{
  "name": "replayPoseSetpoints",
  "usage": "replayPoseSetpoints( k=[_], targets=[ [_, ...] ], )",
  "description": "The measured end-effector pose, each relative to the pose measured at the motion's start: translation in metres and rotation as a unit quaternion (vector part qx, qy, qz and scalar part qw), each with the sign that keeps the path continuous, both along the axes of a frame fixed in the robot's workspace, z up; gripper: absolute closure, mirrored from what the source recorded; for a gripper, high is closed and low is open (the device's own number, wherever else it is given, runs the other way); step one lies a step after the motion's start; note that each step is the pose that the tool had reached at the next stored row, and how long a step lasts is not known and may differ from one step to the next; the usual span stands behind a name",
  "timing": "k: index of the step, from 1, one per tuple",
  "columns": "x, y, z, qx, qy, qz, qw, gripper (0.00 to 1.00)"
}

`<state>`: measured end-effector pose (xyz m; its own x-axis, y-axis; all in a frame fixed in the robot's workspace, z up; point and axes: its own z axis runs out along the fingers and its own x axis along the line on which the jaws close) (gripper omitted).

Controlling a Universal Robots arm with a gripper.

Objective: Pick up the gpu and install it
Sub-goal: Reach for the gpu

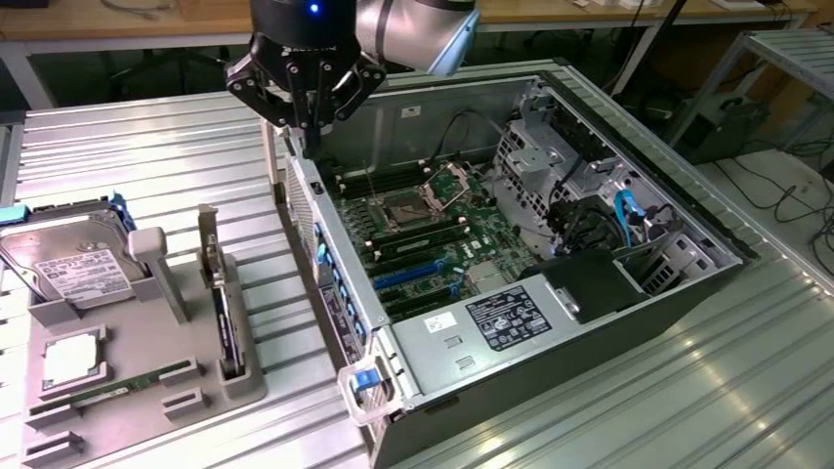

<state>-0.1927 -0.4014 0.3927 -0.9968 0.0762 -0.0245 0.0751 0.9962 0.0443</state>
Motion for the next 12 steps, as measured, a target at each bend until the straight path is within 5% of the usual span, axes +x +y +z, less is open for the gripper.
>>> replayPoseSetpoints(
  k=[12],
  targets=[
    [-0.0099,-0.0006,-0.0003,0.0,0.0,0.0,1.0,0.89]
  ],
)
